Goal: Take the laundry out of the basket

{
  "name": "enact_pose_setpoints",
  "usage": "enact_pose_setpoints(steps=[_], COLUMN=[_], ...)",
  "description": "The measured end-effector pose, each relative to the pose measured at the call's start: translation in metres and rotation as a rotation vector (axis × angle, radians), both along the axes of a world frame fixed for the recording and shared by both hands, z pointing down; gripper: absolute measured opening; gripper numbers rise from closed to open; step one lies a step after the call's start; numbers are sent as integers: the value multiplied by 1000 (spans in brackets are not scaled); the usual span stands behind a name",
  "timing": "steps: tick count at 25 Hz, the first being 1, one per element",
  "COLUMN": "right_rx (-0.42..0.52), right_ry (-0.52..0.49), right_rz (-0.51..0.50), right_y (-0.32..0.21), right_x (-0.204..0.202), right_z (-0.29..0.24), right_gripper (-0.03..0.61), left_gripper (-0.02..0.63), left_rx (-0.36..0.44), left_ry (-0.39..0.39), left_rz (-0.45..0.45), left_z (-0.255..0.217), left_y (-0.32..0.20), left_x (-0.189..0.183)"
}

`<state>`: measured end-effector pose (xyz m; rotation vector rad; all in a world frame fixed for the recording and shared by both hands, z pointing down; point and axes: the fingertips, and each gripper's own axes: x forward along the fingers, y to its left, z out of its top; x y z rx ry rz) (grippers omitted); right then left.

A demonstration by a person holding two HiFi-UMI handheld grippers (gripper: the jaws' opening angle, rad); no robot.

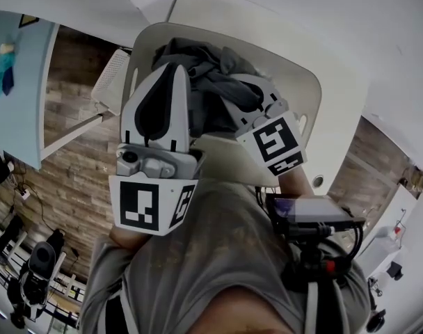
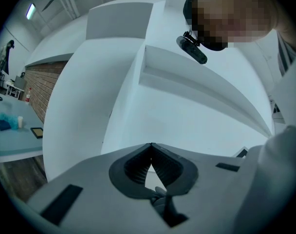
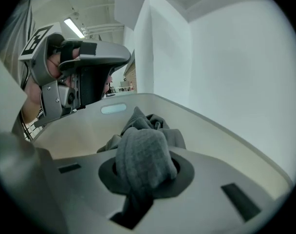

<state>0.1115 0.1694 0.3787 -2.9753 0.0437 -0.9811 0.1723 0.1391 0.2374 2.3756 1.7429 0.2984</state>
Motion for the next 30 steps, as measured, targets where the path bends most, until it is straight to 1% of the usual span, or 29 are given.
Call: enact_pose_setpoints(steps=[5, 10, 15, 19, 25, 30], right_rx=[-21, -47, -119, -175, -255, -319], right_ry=[82, 191, 308, 380, 482, 546], right_rz=[31, 72, 106, 147, 222, 300], right_y=[1, 0, -1, -2, -7, -15], right_x=[-6, -15, -18, -26, -45, -82], right_z=[-29, -68, -115, -151, -202, -236], right_gripper=[46, 46, 46, 46, 46, 46], left_gripper=[9, 9, 9, 9, 9, 9], left_rx=[-18, -42, -77, -104, -164, -186], left_ry=[32, 67, 107, 140, 169, 183], left_rz=[-17, -33, -41, -38, -18, 31], left_z=[-15, -33, -47, -57, -76, -82], left_y=[-16, -38, -60, -74, -95, -106], left_x=[-11, -26, -39, -46, -52, -76])
